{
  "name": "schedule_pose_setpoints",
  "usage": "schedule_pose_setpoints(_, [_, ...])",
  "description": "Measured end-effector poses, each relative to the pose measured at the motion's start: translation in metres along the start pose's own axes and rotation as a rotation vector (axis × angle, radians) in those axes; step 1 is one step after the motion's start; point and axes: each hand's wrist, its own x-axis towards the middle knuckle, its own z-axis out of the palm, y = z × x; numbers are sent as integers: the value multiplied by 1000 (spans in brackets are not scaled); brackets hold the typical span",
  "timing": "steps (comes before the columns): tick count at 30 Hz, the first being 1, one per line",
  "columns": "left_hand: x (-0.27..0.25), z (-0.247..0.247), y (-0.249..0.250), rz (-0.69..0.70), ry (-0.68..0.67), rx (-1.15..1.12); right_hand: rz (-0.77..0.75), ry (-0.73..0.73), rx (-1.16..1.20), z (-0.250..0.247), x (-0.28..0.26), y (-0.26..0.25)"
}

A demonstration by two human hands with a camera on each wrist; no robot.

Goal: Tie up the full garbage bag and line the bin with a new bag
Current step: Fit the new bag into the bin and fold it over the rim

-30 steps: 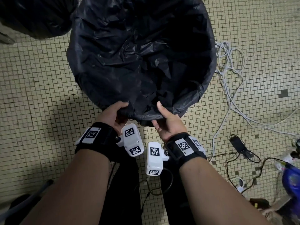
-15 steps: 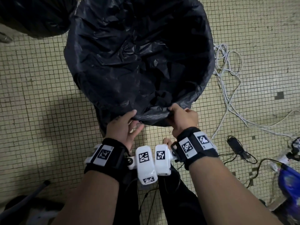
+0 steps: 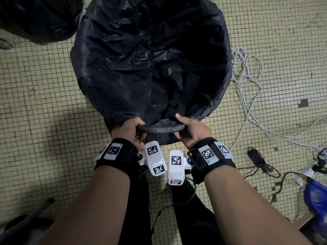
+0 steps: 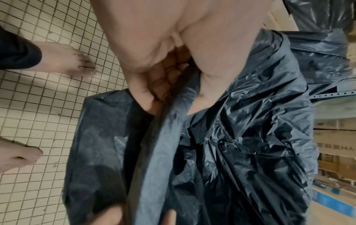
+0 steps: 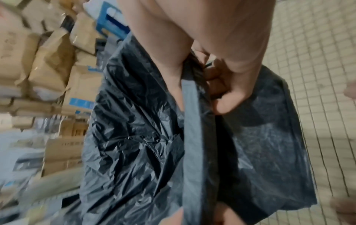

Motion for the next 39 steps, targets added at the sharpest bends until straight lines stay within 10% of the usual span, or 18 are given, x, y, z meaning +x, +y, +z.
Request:
schedule_pose_setpoints(9, [6,-18,22,-48,-74,290,-80,-18,263,2,-22,42])
schedule_pose_setpoints(17, [-5,-40,14,70,-198,32,-3,-80,246,-11,-37,53])
schedule_pose_setpoints(28, [-26,-23,-26,93,-120,9,-343,294,-160,-15,-16,21])
schedule_pose_setpoints(39, [-5,-36,1,-174,-283,209,-219,138,195,-17,-16,35])
